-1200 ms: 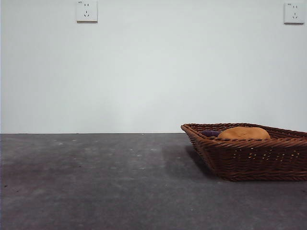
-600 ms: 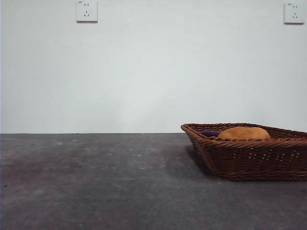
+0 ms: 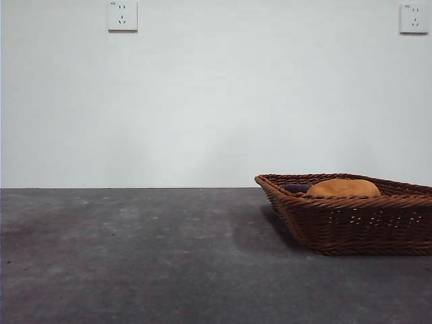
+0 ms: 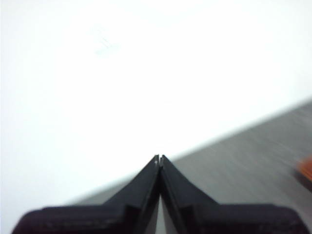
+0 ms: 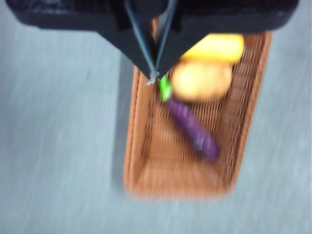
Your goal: Help me put the vegetables on the table into the basket
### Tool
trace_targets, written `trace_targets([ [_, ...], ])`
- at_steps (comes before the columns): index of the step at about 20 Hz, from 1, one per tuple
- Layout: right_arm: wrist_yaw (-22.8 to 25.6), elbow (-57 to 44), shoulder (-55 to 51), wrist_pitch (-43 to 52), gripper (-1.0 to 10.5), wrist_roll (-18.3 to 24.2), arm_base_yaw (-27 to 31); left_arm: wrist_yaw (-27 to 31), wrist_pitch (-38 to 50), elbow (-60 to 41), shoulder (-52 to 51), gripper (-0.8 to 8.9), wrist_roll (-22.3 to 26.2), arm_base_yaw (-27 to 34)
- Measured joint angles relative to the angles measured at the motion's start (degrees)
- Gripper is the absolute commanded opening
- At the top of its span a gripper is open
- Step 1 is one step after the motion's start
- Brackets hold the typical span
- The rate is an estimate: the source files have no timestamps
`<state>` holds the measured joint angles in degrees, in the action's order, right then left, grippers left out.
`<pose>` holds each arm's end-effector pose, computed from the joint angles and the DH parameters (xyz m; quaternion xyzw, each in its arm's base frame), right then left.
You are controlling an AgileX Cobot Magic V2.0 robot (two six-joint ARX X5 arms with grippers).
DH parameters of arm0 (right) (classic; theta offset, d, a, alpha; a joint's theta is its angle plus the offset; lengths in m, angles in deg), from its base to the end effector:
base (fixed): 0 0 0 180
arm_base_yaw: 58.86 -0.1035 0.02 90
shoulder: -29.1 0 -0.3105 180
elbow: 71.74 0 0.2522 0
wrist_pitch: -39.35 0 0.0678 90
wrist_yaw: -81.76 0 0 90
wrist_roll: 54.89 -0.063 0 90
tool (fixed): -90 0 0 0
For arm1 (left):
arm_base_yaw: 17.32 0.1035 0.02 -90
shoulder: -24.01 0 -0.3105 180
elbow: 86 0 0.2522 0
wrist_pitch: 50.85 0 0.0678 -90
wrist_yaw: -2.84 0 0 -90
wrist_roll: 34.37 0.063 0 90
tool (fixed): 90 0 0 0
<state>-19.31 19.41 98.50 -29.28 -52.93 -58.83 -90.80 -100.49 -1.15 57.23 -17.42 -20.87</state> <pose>0.2336 0.0120 0.3930 0.0228 0.3944 0.0950 0.9137 0.0470 -0.0069 0.4759 0.1471 -0.0264 -0.0595 0.9870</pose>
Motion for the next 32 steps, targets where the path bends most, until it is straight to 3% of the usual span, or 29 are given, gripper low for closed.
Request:
trace_targets([
  [3, 0.59, 0.0, 0.0, 4.72, 0.0, 0.0, 0.0, -0.5, 12.92, -14.73, -7.37, -0.04, 1.16, 3.08],
  [7, 0.59, 0.0, 0.0, 5.64, 0.0, 0.0, 0.0, -1.49, 22.32, -35.36, -17.09, -0.04, 0.37, 3.39],
  [15, 0.61, -0.02, 0.0, 5.66, 0.0, 0.0, 0.0, -1.03, 27.23, -62.95, -32.0, -0.04, -7.58, 3.52],
  [24, 0.61, 0.0, 0.0, 5.64, 0.0, 0.0, 0.0, -1.01, 17.35, -67.38, -32.83, -0.04, -15.5, 3.78],
  [32, 0.61, 0.0, 0.0, 5.64, 0.0, 0.0, 0.0, -1.31, 17.33, -67.38, -32.5, -0.04, -18.78, 3.82],
])
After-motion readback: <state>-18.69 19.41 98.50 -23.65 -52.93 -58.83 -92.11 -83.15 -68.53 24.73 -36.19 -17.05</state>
